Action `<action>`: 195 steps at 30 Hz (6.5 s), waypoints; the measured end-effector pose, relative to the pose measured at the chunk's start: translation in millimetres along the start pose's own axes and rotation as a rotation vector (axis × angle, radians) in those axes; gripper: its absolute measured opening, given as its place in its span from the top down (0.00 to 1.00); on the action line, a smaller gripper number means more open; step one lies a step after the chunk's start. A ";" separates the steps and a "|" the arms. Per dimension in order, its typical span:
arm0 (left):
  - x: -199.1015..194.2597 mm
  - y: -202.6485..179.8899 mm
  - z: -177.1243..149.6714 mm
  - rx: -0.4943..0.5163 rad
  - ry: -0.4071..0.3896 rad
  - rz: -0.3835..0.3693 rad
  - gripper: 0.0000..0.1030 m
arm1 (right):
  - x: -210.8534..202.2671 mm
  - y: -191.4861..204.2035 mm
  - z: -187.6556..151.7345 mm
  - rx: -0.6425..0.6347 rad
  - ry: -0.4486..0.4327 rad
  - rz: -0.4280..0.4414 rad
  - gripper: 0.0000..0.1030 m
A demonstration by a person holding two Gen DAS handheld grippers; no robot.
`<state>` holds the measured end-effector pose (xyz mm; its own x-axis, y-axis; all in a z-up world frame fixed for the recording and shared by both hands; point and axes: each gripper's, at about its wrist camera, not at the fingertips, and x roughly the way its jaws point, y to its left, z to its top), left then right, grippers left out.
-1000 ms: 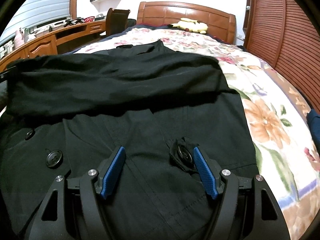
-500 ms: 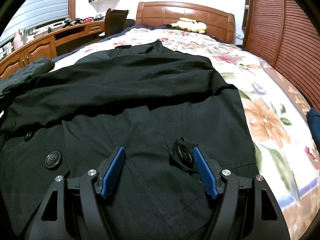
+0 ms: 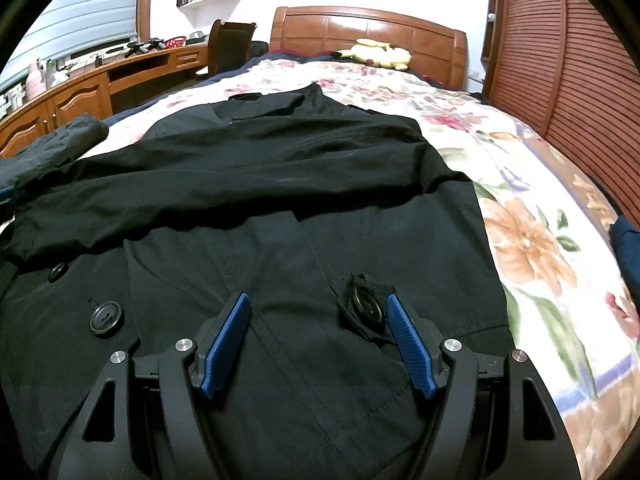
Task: Fold large clothes
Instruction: 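Fold the held coat side over the coat front, then open the left gripper, then move the right gripper to the coat hem and close on it, then lift the coat hem with both grippers and carry it toward the collar, then lay the hem down on the coat and open both grippers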
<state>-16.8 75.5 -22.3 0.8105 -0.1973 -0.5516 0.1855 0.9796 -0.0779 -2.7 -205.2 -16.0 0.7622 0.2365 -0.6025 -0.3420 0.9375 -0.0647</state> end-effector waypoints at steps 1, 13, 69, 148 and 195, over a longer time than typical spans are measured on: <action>-1.5 0.1 -0.4 0.000 -0.006 -0.001 0.15 | -0.3 -0.4 -0.3 -0.001 -0.001 -0.001 0.29; -6.2 9.5 -11.1 -0.015 0.009 0.060 0.15 | -17.0 -6.8 -3.7 -0.012 0.001 0.012 0.29; -32.8 26.2 -65.5 0.006 0.120 0.080 0.55 | -116.9 -54.8 -82.4 -0.018 0.082 0.062 0.57; -31.5 53.9 85.3 -0.010 -0.076 0.188 0.96 | -99.8 -90.6 40.0 0.035 -0.211 0.052 0.93; 46.2 26.2 106.8 0.013 -0.002 0.128 0.19 | -15.9 -64.9 99.2 -0.034 -0.142 -0.030 0.28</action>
<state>84.8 87.8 38.8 0.8290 -0.0708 -0.5547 0.0874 0.9962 0.0035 61.9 -244.5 76.7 0.8418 0.2445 -0.4812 -0.3342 0.9362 -0.1090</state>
